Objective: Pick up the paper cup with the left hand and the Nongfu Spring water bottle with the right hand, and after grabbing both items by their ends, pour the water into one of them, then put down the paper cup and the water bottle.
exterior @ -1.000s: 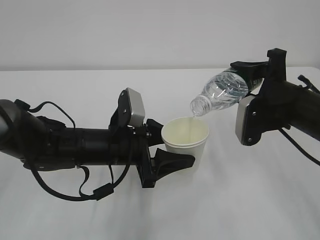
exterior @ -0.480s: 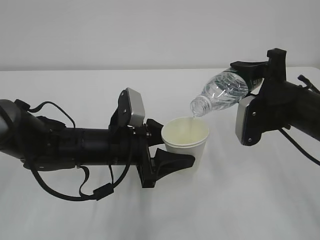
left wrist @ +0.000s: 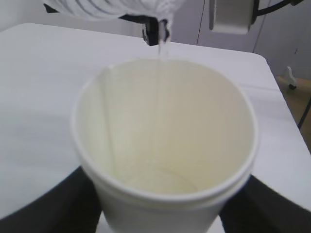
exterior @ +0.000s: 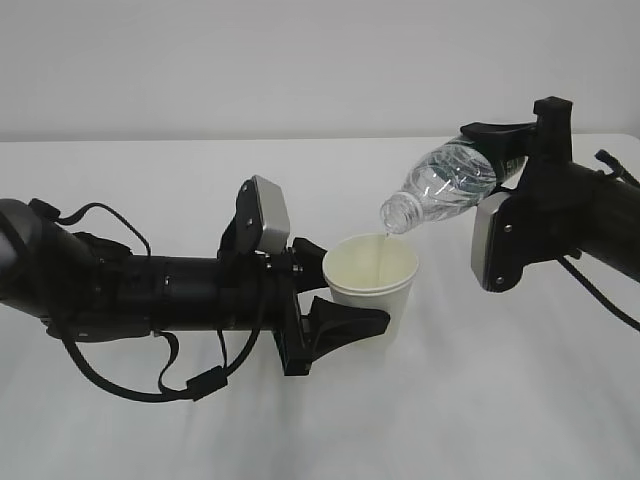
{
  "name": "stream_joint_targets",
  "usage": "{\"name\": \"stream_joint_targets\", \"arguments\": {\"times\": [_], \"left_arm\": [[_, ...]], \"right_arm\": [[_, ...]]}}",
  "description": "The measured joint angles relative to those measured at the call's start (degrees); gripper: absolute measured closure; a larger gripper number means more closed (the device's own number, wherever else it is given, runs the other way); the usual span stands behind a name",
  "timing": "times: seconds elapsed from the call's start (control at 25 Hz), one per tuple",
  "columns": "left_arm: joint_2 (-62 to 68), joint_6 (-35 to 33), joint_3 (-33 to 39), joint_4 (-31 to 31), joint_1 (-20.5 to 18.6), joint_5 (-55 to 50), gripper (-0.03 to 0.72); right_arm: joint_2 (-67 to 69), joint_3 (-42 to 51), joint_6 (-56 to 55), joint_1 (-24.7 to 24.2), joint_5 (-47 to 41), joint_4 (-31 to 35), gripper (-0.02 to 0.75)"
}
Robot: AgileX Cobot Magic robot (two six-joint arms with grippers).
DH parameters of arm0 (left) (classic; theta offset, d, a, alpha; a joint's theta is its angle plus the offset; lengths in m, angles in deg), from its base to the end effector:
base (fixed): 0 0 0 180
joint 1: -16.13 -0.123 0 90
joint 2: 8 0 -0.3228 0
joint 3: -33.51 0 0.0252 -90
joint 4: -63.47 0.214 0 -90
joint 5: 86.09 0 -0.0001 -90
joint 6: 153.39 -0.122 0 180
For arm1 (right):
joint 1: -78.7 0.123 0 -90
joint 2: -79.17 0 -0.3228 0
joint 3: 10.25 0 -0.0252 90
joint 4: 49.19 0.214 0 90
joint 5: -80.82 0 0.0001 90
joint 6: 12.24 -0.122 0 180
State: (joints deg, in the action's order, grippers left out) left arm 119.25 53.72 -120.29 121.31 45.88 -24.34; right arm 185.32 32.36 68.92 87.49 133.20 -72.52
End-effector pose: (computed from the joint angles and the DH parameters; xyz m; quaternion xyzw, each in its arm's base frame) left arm 0.2940 -0.2728 0.1736 0.4753 0.6173 -0.4188 0.4665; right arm 0.3270 0.0893 0.2454 -0.6565 0.3759 -0.3555 0.5489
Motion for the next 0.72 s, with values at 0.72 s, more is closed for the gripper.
{"name": "stream_joint_targets", "arguments": {"times": [0.72], "left_arm": [[0.0,0.0,0.0,0.0,0.0,0.0,0.202]], "right_arm": [[0.0,0.0,0.3,0.0,0.0,0.0,0.29]]}}
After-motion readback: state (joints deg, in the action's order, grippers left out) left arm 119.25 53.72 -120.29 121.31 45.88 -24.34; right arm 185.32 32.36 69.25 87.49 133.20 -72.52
